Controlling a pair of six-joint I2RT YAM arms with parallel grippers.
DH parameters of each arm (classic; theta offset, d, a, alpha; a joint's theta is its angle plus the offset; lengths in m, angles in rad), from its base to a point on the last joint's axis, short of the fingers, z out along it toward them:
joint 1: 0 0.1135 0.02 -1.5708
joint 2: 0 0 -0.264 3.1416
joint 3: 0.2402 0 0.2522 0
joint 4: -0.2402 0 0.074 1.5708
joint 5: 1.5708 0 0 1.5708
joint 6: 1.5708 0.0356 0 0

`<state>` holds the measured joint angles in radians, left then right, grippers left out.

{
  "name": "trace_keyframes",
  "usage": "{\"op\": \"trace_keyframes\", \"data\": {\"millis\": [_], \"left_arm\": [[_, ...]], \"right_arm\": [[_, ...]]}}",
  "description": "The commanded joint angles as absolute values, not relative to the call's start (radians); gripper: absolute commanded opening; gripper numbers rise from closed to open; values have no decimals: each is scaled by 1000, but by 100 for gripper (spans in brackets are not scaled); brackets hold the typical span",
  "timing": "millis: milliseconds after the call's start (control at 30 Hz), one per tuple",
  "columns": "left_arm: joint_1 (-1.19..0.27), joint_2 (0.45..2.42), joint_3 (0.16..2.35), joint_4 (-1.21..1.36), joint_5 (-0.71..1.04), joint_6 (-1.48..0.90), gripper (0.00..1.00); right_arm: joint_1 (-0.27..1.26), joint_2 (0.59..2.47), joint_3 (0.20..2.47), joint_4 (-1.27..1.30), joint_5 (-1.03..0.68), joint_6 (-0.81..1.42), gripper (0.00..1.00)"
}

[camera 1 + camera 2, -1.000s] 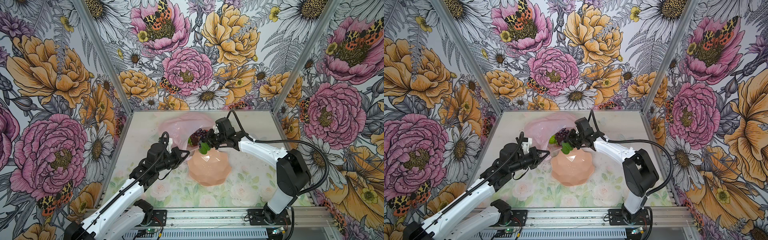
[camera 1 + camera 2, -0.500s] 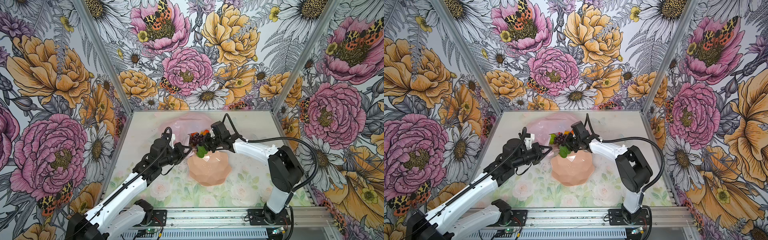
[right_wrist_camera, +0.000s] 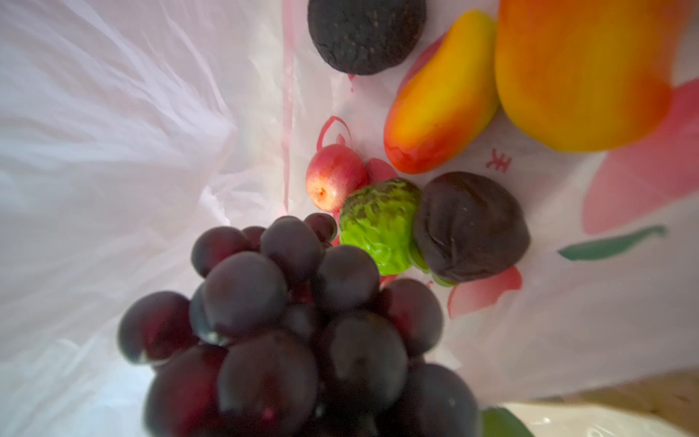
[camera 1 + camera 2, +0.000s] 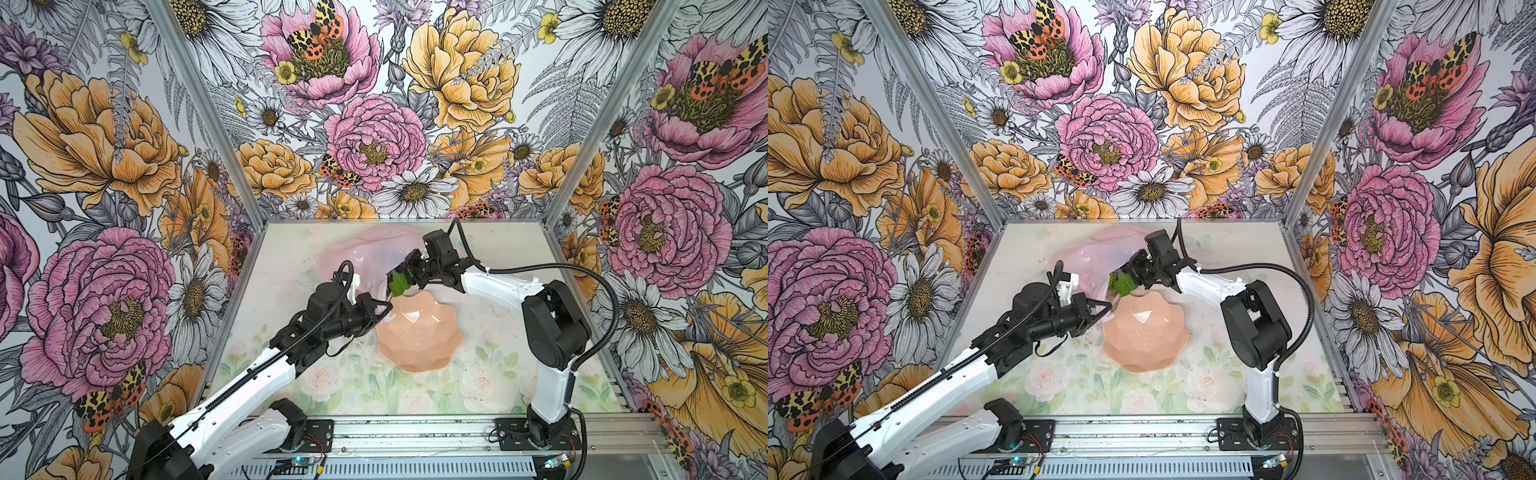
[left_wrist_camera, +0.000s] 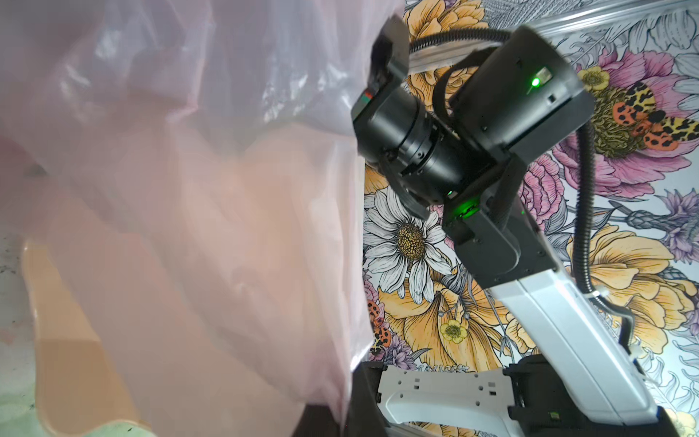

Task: Place the fruits into the plastic bag
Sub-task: 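Lower the grapes deep into the pink bag with the right gripper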

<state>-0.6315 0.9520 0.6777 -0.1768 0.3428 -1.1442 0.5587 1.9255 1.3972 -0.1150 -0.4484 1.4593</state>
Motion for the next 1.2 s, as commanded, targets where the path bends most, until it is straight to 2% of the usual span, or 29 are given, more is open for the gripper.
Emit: {"op": "trace_keyframes", "data": {"millis": [0, 400, 800, 1167], "left_arm": [[-652, 969, 669, -180, 318, -1112, 0], [-648, 977, 698, -245, 320, -1076, 0], [-587, 907, 676, -304, 332, -1071, 0], [-545, 934, 745, -275, 358, -1072, 0]], "right_arm": [[558, 1967, 1449, -27, -467, 1519, 24], [542, 2033, 1482, 110, -447, 1660, 24], [508, 1968, 1490, 116, -473, 1690, 25], [530, 2020, 1498, 117, -418, 1698, 25]]}}
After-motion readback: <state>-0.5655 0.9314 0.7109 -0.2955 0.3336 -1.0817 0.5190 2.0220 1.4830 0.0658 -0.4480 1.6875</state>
